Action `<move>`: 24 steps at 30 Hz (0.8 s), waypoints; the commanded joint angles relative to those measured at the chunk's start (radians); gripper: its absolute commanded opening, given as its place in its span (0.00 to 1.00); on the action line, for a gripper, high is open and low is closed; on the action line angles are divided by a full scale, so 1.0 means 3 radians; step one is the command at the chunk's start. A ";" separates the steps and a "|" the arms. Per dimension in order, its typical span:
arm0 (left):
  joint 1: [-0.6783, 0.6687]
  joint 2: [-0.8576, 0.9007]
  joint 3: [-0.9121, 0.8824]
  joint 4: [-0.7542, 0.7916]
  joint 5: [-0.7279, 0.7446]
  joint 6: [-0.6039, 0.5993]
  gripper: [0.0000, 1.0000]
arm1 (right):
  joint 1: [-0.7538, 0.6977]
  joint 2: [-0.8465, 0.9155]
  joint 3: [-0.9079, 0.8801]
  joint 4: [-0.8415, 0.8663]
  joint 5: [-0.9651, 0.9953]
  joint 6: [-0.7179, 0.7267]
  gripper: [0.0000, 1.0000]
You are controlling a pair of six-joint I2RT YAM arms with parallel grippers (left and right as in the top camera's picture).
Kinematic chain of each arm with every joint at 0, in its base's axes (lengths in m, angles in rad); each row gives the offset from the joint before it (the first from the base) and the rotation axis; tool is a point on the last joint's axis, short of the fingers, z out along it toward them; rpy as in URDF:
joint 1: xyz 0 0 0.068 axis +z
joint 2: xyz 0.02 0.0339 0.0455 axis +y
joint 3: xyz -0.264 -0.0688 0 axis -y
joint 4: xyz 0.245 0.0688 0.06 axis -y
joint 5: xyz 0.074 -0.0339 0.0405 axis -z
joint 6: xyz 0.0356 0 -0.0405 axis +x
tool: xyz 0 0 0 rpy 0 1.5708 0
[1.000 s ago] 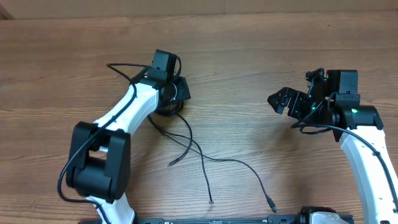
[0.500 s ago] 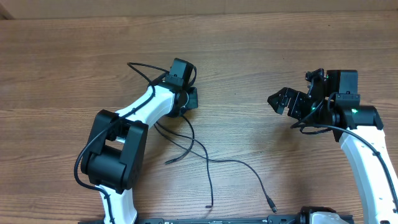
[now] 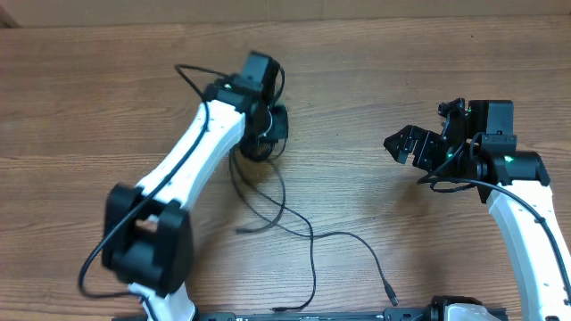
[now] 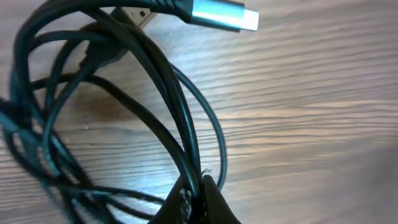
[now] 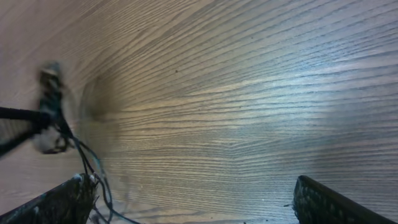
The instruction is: Untangle cables
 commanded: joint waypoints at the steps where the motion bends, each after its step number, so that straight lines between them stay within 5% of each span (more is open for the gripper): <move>1: -0.0036 -0.0341 0.0137 -0.0050 0.0192 0.0052 0.04 | 0.0015 -0.0047 0.0034 0.0009 -0.0028 -0.0025 1.00; 12: -0.0038 -0.1078 0.0136 -0.0558 0.0067 0.0078 0.04 | 0.0015 -0.0047 0.0034 0.0009 -0.0028 -0.0025 1.00; 24: -0.0081 -0.1125 0.0132 -0.0846 0.0013 0.0028 0.04 | 0.0015 -0.0047 0.0034 0.0009 -0.0028 -0.0025 1.00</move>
